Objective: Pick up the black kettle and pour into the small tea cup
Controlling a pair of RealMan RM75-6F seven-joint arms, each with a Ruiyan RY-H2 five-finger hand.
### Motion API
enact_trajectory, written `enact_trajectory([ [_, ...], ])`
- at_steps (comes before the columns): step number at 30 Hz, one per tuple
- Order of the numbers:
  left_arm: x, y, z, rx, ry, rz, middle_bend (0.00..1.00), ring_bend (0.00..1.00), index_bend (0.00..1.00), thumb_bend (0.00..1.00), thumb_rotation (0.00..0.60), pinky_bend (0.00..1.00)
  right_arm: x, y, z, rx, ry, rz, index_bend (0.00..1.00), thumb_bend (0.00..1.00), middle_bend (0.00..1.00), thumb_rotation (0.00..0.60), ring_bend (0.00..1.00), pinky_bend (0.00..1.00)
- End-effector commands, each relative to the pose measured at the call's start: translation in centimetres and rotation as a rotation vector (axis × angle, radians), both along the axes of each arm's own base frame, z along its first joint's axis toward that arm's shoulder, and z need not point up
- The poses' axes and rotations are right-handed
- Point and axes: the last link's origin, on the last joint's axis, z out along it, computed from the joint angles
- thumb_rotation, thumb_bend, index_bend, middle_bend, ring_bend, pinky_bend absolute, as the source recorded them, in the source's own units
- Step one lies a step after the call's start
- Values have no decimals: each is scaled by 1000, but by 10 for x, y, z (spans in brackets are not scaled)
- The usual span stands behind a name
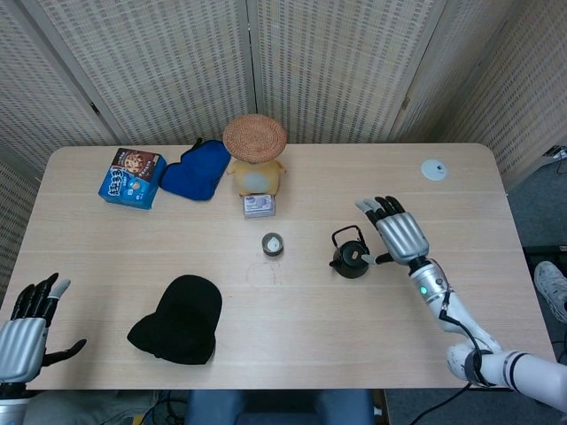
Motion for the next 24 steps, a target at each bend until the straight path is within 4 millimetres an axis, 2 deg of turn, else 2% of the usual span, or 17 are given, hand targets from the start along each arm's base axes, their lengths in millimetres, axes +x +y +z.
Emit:
enact_trajectory([
  [1, 2, 3, -1, -2, -4, -8, 0, 45, 89, 94, 600, 0, -18, 29, 28, -100, -8, -20, 92, 0, 123, 478, 58, 90],
  [4, 4, 6, -3, -4, -5, -18, 0, 45, 89, 94, 600, 0, -30, 53, 44, -140, -17, -50, 92, 0, 129, 502, 58, 90],
  [13, 12, 21, -7, -1, 0, -47, 0, 45, 89, 94, 600, 0, -64, 121, 83, -229, -44, -152, 91, 0, 157, 503, 58, 90],
  [18, 18, 27, -10, -1, -10, -68, 0, 45, 89, 94, 600, 0, -77, 149, 91, -262, -56, -192, 91, 0, 175, 509, 58, 90],
  [24, 21, 31, -13, -8, -12, -79, 0, 45, 89, 94, 600, 0, -82, 166, 91, -273, -78, -219, 92, 0, 181, 518, 58, 90],
])
